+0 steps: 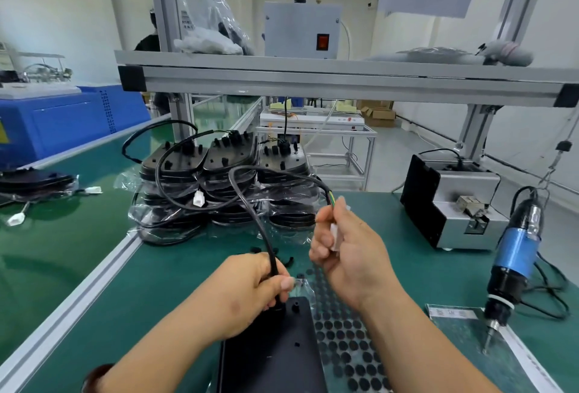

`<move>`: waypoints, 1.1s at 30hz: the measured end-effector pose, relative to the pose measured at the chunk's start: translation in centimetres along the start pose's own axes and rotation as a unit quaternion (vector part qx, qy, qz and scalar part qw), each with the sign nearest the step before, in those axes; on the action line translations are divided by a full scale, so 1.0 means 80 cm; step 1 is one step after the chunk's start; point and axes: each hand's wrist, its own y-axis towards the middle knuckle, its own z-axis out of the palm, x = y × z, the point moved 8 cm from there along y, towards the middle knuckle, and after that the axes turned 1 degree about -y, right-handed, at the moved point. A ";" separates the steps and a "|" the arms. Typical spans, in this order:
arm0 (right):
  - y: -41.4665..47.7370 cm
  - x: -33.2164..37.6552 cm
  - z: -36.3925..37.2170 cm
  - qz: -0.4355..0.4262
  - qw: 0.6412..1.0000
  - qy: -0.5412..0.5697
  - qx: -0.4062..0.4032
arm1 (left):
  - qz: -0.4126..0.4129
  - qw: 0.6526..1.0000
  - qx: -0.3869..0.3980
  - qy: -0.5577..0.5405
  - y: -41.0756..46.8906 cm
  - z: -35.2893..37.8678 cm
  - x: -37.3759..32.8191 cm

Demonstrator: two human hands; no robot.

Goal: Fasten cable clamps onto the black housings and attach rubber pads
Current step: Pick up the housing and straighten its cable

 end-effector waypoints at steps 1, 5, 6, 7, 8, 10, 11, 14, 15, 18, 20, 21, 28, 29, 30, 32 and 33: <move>0.000 0.004 -0.002 -0.001 1.000 0.001 -0.004 | 0.005 1.000 -0.002 0.010 -0.002 -0.003 -0.004; -0.003 0.021 -0.009 -0.018 0.997 -0.073 -0.007 | -0.057 0.987 0.047 0.146 -0.019 -0.052 -0.010; -0.003 0.026 -0.011 -0.021 0.994 -0.111 -0.005 | -0.064 0.979 0.031 0.192 -0.024 -0.079 -0.015; -0.003 0.031 -0.011 -0.025 0.988 -0.152 -0.001 | -0.053 0.973 -0.016 0.223 -0.028 -0.110 -0.031; -0.003 0.035 -0.010 -0.034 0.981 -0.191 0.006 | 0.001 0.964 -0.096 0.246 -0.032 -0.138 -0.058; -0.004 0.042 0.003 -0.060 0.968 -0.239 0.041 | 0.163 0.929 -0.192 0.270 -0.034 -0.147 -0.122; -0.006 0.044 0.012 -0.072 0.965 -0.243 0.065 | 0.210 0.920 -0.162 0.287 -0.026 -0.127 -0.143; -0.009 0.050 0.030 -0.105 0.961 -0.230 0.111 | 0.197 0.908 -0.015 0.370 0.020 -0.058 -0.141; -0.009 0.052 0.029 -0.115 0.956 -0.245 0.111 | 0.200 0.904 -0.008 0.378 0.030 -0.052 -0.135; -0.012 0.055 0.027 -0.143 0.933 -0.310 0.113 | 0.298 0.878 -0.041 0.373 0.029 -0.058 -0.136; -0.012 0.057 0.026 -0.148 0.917 -0.352 0.116 | 0.334 0.859 -0.062 0.383 0.027 -0.060 -0.133; -0.011 0.057 0.025 -0.146 0.910 -0.369 0.117 | 0.339 0.851 -0.074 0.395 0.026 -0.061 -0.129; 0.014 0.014 0.017 -0.041 0.952 -0.296 0.065 | 0.145 0.889 -0.121 0.417 0.017 -0.098 -0.075; 0.019 0.004 0.011 -0.018 0.954 -0.294 0.055 | 0.126 0.906 -0.117 0.387 0.003 -0.099 -0.064; 0.024 -0.003 0.007 -0.003 0.954 -0.295 0.050 | 0.112 0.925 -0.088 0.353 -0.014 -0.089 -0.052; 0.034 -0.013 0.002 0.011 0.952 -0.302 0.052 | 0.072 0.946 0.013 0.314 -0.044 -0.045 -0.024; 0.039 -0.017 0.000 0.015 0.948 -0.313 0.053 | 0.063 0.949 0.038 0.308 -0.053 -0.024 -0.012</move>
